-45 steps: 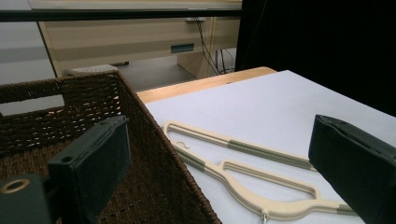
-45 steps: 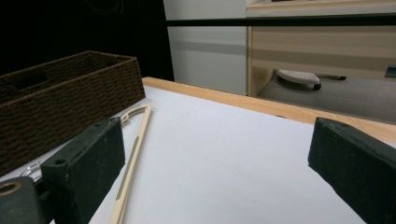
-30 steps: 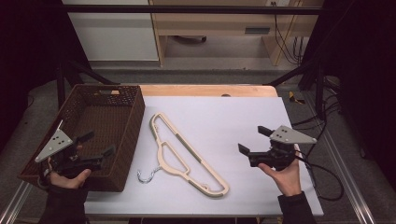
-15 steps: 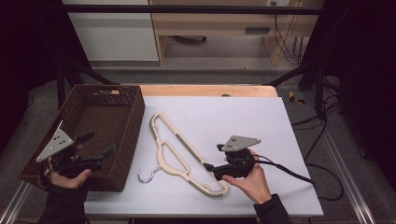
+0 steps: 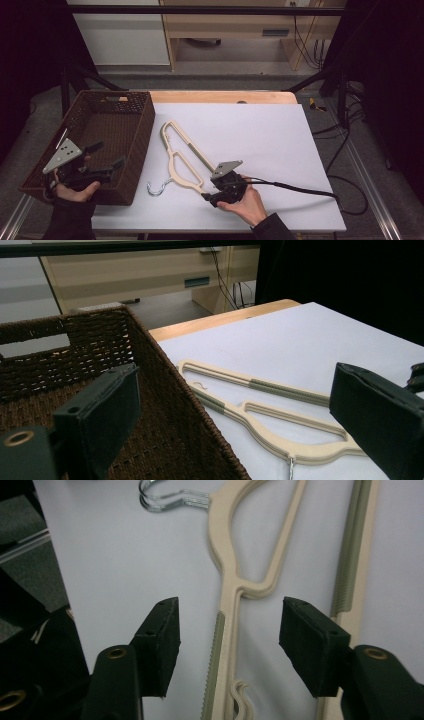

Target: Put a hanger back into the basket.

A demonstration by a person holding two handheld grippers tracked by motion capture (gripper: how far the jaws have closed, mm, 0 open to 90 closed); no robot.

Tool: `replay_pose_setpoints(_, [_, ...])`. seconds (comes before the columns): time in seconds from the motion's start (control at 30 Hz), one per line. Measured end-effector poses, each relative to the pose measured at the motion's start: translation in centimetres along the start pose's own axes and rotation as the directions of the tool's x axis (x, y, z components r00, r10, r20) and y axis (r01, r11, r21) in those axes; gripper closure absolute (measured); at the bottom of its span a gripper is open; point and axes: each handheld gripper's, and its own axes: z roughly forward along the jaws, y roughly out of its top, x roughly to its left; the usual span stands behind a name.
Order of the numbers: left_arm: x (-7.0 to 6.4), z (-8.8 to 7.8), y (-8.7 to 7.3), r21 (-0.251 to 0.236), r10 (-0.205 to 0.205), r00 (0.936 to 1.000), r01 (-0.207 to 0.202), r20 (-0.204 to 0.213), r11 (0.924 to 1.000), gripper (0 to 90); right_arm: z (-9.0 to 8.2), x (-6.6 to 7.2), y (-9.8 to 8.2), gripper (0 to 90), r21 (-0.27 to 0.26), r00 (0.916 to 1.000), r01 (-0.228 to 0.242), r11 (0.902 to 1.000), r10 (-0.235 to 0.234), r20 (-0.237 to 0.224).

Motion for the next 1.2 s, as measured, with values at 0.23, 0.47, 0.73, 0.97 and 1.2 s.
replay_pose_setpoints(0.23, [-0.1,0.1,0.0,0.006,0.004,1.0000,-0.004,0.003,1.0000,6.1,2.2,0.1,-0.9,57.3,0.089,0.9999,-0.014,0.9959,0.014,-0.009])
replay_pose_setpoints(0.47, [-0.2,0.2,0.0,0.008,0.007,1.0000,-0.007,0.007,0.9999,6.3,2.9,-0.2,-1.2,66.5,0.138,0.9993,-0.019,0.9902,0.024,-0.030])
replay_pose_setpoints(0.73, [-0.1,0.2,-0.1,0.011,0.005,1.0000,-0.006,0.008,0.9999,6.5,2.9,-0.6,-1.2,76.1,0.154,0.9964,-0.069,0.9857,0.075,-0.039])
replay_pose_setpoints(0.97, [-0.2,0.2,0.0,0.011,0.010,0.9999,-0.010,0.010,0.9999,6.6,2.5,-1.2,-1.2,77.4,0.159,0.9900,-0.116,0.9805,0.127,-0.062])
replay_pose_setpoints(1.2, [-0.2,0.3,-0.1,0.012,0.009,0.9999,-0.010,0.011,0.9999,6.7,1.9,-1.6,-1.0,78.9,0.153,0.9894,-0.132,0.9793,0.140,-0.040])
